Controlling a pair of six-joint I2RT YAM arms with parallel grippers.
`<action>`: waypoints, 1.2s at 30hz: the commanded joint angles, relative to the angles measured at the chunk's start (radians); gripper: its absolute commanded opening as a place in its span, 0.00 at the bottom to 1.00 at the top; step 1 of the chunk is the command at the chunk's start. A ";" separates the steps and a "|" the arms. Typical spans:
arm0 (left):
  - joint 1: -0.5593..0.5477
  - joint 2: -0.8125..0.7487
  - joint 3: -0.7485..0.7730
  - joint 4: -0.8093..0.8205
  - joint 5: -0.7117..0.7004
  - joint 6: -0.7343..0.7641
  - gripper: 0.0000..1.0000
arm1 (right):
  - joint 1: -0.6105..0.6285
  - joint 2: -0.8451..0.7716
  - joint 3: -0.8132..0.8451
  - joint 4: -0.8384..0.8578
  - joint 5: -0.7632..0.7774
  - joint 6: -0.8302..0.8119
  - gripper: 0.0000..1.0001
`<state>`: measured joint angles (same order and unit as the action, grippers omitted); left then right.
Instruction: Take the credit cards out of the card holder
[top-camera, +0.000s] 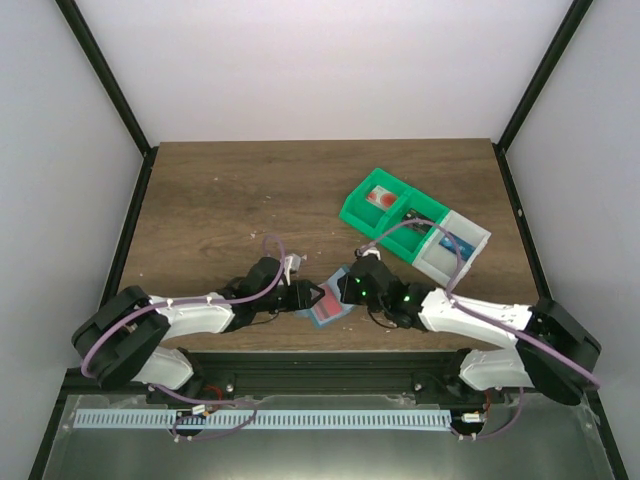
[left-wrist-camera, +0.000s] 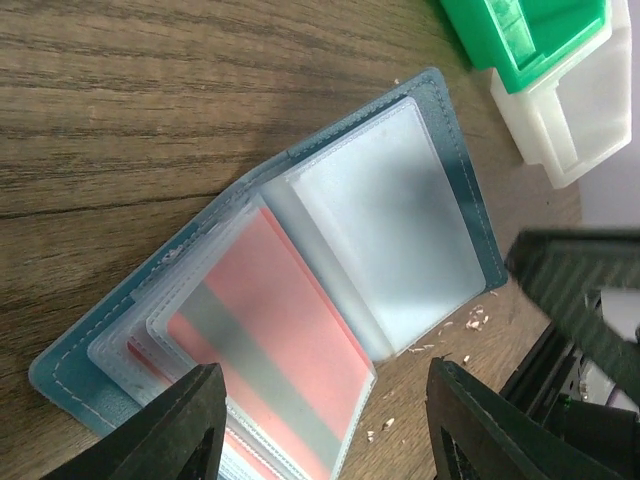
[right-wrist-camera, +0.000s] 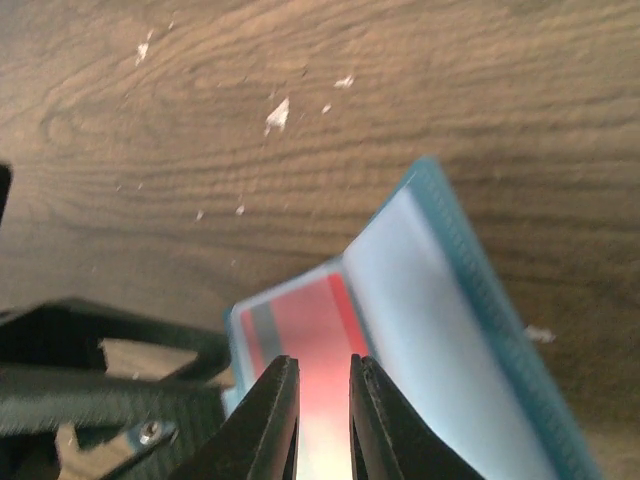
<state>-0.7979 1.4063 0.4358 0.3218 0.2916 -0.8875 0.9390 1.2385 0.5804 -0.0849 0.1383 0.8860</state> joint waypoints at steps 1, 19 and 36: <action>0.004 0.011 0.001 0.035 -0.018 -0.005 0.57 | -0.057 0.046 0.031 0.017 0.030 -0.071 0.17; 0.005 0.020 -0.006 0.031 -0.044 -0.049 0.60 | -0.085 0.161 -0.096 0.126 -0.007 -0.052 0.17; 0.007 0.055 0.017 0.078 -0.026 -0.074 0.60 | -0.085 0.150 -0.122 0.145 -0.017 -0.040 0.16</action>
<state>-0.7963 1.4479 0.4358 0.3569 0.2558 -0.9501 0.8593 1.3930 0.4747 0.0517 0.1177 0.8314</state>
